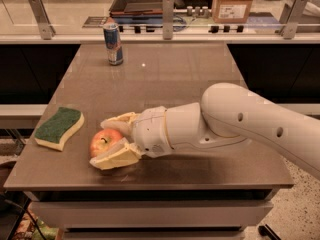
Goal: Move apple near redbull can
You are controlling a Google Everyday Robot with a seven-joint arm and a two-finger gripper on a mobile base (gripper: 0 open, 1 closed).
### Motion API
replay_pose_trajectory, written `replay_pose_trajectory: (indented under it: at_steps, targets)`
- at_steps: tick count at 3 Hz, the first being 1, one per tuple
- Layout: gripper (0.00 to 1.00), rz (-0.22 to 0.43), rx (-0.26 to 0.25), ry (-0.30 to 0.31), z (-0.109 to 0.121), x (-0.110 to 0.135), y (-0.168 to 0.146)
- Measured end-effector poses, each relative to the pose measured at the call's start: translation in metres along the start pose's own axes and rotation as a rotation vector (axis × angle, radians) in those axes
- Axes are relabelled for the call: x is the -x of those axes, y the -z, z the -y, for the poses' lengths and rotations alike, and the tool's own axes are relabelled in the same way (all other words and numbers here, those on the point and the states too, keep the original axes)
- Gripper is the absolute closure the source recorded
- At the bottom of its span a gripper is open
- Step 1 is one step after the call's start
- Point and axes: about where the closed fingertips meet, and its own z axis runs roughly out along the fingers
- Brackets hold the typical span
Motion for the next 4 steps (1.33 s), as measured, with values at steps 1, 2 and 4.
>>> replay_pose_trajectory:
  at_steps: [1,2,4]
  targets:
    - [0.89,-0.001,0.003,0.005,-0.002,0.002,-0.001]
    - [1.00,-0.002,0.005,0.009,-0.003,0.003,-0.002]
    - [1.00,-0.005,-0.002,0.030,0.012,0.011,0.007]
